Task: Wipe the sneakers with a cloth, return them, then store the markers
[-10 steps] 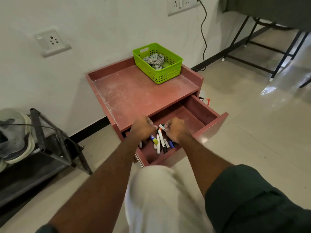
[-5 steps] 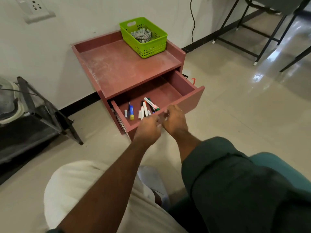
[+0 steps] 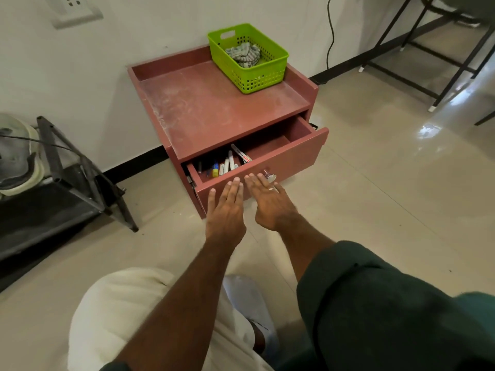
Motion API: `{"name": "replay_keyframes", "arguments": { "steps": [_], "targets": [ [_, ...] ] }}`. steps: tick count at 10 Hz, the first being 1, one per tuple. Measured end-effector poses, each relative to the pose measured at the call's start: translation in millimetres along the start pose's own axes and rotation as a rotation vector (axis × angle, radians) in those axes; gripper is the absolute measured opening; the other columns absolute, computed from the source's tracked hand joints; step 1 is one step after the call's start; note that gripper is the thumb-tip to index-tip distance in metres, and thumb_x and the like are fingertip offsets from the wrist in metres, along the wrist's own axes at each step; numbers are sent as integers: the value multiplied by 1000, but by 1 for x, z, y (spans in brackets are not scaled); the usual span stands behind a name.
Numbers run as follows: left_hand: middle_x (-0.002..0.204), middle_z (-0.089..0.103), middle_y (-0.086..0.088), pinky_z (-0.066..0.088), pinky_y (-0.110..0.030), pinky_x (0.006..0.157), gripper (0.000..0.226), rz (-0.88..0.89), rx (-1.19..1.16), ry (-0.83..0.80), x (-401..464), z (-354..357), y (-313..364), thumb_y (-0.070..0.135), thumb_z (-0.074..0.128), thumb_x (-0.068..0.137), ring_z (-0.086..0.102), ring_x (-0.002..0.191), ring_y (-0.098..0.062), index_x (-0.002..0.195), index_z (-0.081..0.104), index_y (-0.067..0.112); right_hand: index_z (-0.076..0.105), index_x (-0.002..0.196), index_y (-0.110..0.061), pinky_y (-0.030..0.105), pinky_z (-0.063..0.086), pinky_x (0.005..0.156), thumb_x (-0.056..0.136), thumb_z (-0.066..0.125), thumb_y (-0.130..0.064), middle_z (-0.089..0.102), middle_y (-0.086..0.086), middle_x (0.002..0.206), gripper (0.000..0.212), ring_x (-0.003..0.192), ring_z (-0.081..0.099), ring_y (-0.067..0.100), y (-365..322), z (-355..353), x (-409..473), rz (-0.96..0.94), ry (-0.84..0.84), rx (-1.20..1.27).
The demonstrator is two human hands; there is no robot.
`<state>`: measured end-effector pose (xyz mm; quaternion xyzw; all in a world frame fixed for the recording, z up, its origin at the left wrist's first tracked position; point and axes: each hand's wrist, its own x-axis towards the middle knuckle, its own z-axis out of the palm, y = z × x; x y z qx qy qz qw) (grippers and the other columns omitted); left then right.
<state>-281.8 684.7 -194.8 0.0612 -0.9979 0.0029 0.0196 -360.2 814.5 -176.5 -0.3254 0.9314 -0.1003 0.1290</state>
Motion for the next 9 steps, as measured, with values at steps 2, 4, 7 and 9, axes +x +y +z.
{"name": "replay_keyframes", "arguments": {
  "steps": [2,4,7,9],
  "targets": [
    [165,-19,-4,0,-49,123,93,-157,82,47,26,17,-33,18,47,86,-17,152,-22,158,-12,11,-9,160,-18,45,-2,126,93,47,-9,-14,4,168,88,155,-12,22,-14,2,55,4,-26,-69],
    [163,-26,-2,-4,-45,124,99,-113,122,25,45,28,-67,15,52,87,-22,151,-21,156,-19,13,-11,159,-15,43,-1,125,92,46,-9,-15,6,168,88,155,-11,21,-13,10,86,-60,-8,-47],
    [161,-31,2,-2,-41,123,101,-130,62,-9,71,41,-85,23,57,91,-20,151,-18,155,-21,16,-16,158,-16,48,-3,124,99,39,-12,-18,5,167,81,155,-9,20,-20,12,116,1,-25,-72],
    [164,-22,-2,-4,-44,121,97,-26,36,-172,71,21,-85,35,57,94,-15,152,-21,156,-16,16,-1,161,-18,52,10,124,97,42,-7,-2,4,169,77,156,7,22,-31,-8,106,78,-51,14]
  ]
}}
